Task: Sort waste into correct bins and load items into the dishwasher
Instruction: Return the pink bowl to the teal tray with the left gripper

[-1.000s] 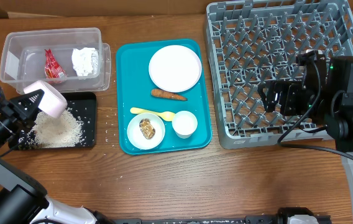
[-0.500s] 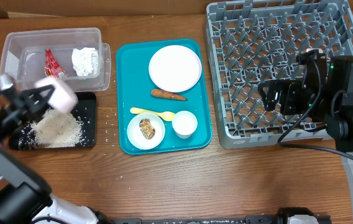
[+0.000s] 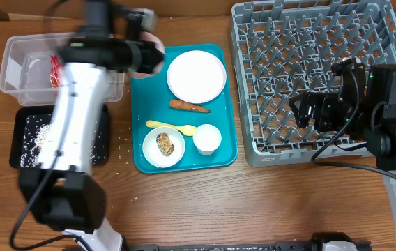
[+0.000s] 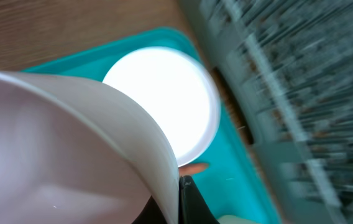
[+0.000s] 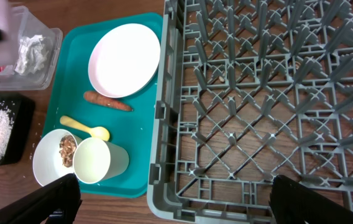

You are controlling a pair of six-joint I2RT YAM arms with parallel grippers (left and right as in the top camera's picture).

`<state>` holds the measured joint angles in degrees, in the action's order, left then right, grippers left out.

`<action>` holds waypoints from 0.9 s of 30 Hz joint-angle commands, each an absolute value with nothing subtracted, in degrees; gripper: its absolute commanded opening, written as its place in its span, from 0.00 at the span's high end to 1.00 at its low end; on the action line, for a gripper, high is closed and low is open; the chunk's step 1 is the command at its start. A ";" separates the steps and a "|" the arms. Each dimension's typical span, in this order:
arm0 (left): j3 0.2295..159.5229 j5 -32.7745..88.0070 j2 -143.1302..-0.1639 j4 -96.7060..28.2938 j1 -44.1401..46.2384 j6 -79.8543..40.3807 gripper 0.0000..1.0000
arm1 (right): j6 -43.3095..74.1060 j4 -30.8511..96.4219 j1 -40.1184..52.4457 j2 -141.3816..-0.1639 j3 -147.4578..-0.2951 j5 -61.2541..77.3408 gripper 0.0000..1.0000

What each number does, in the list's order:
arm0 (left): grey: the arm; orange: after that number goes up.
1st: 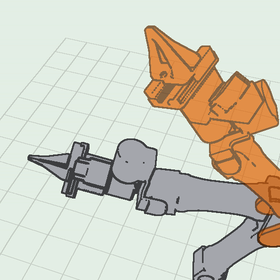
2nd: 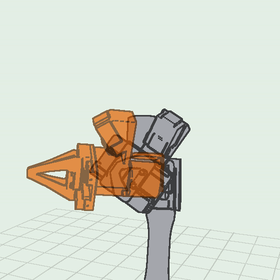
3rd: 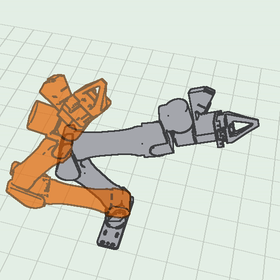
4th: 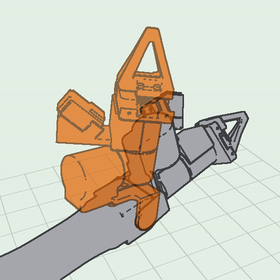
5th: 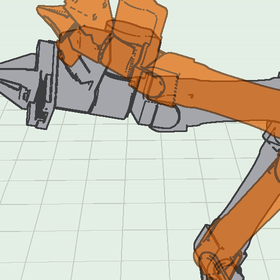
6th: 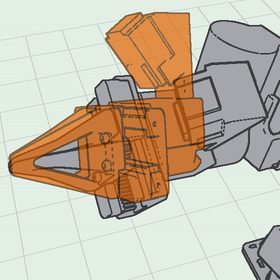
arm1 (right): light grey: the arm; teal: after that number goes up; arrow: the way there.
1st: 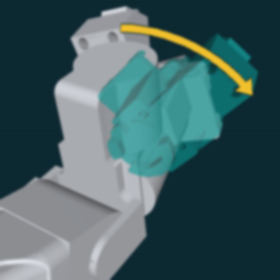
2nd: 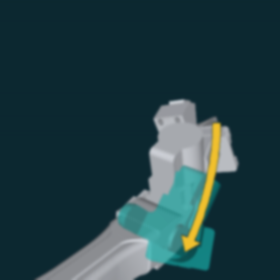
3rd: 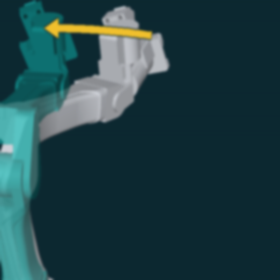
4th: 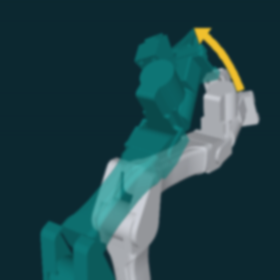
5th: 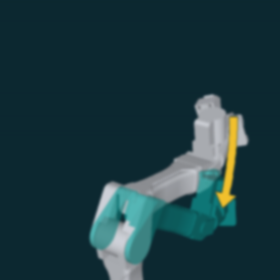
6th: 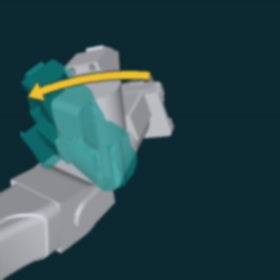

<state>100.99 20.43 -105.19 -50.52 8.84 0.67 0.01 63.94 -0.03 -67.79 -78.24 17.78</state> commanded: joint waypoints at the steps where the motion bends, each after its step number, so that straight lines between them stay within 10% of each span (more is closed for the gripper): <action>1: 102.00 -10.26 -109.40 -50.85 15.68 2.22 0.96 | 0.16 63.72 -0.34 -67.64 -79.46 18.11 0.00; 16: 102.00 -17.30 -125.82 -55.66 19.90 -0.43 0.95 | 0.16 63.75 -0.34 -67.64 -79.46 18.11 0.00; 20: 102.80 -15.57 -125.78 -55.72 19.84 -0.38 0.51 | 0.16 63.77 -0.34 -67.64 -79.46 18.11 0.00; 27: 119.66 -15.35 -125.78 -68.75 18.35 -2.81 0.42 | 0.19 64.01 -0.34 -67.64 -79.46 18.11 0.00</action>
<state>109.82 -15.84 -126.45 -64.71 19.49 -0.19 0.01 64.10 -0.01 -67.79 -78.24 17.78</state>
